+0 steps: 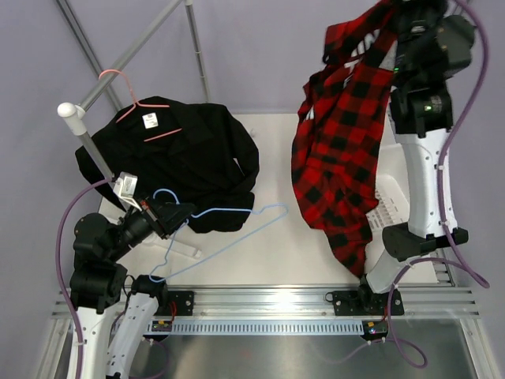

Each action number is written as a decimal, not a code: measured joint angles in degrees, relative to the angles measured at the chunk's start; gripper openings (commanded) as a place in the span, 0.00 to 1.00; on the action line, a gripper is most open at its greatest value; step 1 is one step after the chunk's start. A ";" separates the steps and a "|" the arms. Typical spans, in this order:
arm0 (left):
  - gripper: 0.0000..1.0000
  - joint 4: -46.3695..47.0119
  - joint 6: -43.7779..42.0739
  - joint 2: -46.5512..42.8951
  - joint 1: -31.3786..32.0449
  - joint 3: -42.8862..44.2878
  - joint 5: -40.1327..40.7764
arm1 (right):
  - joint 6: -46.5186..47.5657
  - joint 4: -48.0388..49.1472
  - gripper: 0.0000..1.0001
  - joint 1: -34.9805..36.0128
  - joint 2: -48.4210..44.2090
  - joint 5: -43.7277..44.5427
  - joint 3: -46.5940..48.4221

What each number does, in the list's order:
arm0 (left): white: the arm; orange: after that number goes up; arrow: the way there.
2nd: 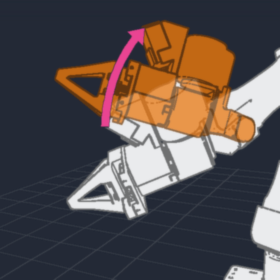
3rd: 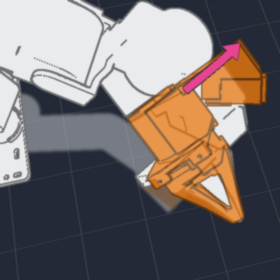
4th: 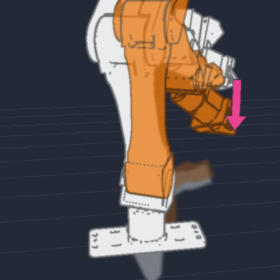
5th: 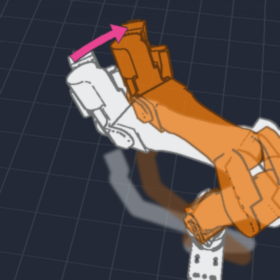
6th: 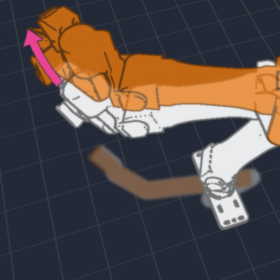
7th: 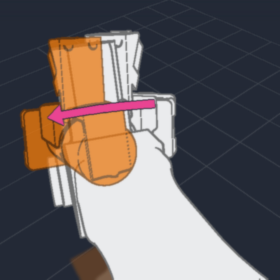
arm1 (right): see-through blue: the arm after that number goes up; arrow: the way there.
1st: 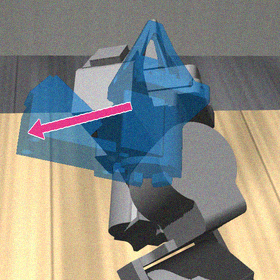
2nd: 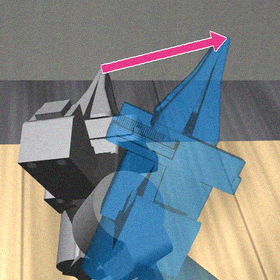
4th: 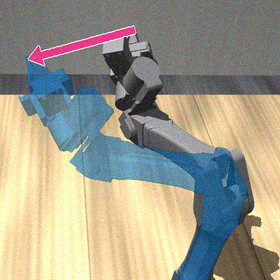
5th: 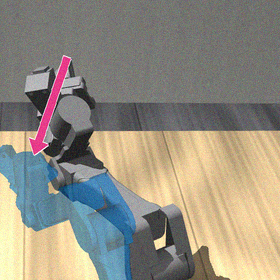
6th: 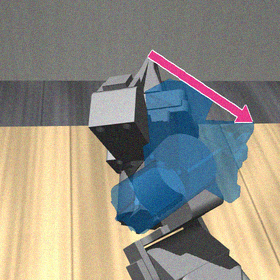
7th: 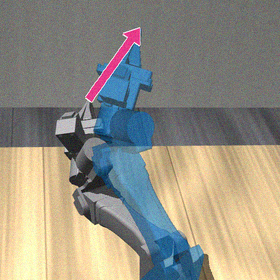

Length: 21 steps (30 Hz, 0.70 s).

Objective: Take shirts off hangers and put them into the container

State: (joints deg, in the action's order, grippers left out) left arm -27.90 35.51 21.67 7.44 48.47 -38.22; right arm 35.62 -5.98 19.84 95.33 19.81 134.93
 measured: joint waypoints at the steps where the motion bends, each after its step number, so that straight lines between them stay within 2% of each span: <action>1: 0.00 0.00 0.00 0.00 0.00 -0.02 -0.04 | -1.90 -1.25 0.00 -3.13 1.79 -0.02 3.63; 5: 0.00 -0.37 -0.48 0.28 0.00 -0.04 -0.20 | -11.28 -5.46 0.00 -15.15 0.94 -0.33 6.38; 10: 0.00 -0.85 -0.85 1.40 0.00 -0.11 -0.39 | -18.21 -6.40 0.00 -22.12 -0.28 -2.54 12.59; 12: 0.00 -1.03 -1.09 1.66 0.00 -0.11 -0.39 | -19.39 -5.44 0.00 -23.34 -1.84 -2.47 12.17; 15: 0.00 -1.22 -1.44 1.70 0.00 -0.31 -0.46 | -21.11 -3.63 0.00 -24.57 -5.66 -2.43 7.30; 21: 0.00 -0.57 -1.14 1.68 0.00 -2.86 -0.66 | -24.37 -0.07 0.00 -24.98 -15.39 -3.10 -11.93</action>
State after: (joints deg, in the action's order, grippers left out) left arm -28.47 34.37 23.35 7.44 45.60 -38.87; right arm 11.25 -6.04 -5.15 79.94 16.71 123.00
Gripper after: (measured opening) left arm 0.106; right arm 0.018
